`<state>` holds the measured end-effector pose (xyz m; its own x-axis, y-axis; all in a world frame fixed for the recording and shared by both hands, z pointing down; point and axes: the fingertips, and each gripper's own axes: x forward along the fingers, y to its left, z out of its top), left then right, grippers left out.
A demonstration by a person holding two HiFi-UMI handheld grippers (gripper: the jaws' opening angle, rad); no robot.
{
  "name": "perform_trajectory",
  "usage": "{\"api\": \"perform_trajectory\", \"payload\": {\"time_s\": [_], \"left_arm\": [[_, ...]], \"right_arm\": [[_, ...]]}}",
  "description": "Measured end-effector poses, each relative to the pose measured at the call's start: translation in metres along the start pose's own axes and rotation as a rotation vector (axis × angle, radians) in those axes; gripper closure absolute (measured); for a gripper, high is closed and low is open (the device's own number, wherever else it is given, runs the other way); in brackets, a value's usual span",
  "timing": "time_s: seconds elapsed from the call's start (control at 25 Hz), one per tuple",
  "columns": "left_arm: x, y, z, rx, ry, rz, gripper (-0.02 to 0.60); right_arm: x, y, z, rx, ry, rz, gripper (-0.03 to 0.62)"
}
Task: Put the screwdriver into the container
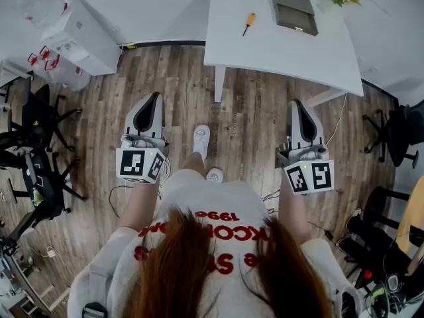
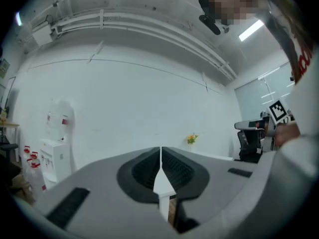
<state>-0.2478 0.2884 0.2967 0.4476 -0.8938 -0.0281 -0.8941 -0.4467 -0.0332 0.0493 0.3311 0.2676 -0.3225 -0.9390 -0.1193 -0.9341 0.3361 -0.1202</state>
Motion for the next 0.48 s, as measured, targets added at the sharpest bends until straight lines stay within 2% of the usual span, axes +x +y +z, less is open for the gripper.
{"api": "perform_trajectory", "payload": {"time_s": [0.48], "left_arm": [[0.093, 0.039, -0.004, -0.028, -0.023, -0.04, 0.566]], "right_arm": [[0.084, -0.019, -0.004, 0.022, 0.006, 0.006, 0.588]]}}
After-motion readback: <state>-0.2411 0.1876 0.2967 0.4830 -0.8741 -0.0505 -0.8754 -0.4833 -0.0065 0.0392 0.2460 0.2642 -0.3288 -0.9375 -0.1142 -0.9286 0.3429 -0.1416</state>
